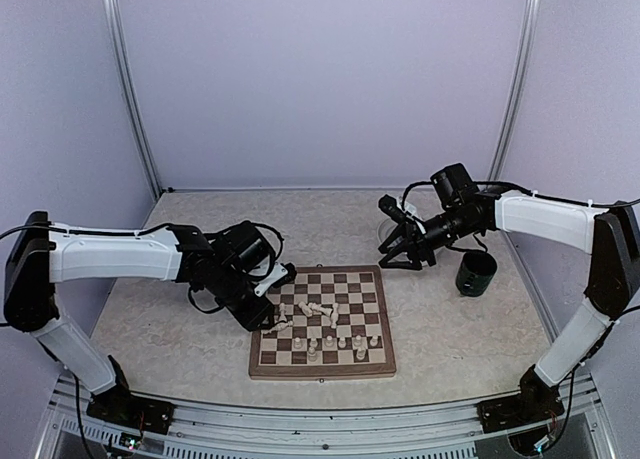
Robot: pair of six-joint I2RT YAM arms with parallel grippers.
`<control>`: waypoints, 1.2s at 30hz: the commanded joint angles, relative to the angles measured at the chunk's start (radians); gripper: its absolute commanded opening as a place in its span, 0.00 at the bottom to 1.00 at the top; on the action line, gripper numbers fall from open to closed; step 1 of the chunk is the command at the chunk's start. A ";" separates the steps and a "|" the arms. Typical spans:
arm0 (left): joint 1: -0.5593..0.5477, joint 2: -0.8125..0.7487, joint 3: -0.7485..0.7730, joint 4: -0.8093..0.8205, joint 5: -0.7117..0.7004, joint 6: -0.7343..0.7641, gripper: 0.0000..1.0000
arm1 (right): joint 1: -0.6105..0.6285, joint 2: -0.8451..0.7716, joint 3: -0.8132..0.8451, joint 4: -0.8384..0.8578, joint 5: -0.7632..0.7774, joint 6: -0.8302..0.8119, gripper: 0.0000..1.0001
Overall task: Set up the chess pieces on the board
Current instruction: Pick up the chess pile from the chessboard.
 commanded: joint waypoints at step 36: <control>0.064 -0.089 -0.203 0.423 0.051 0.008 0.00 | 0.150 0.307 0.265 -0.001 -0.304 0.330 0.44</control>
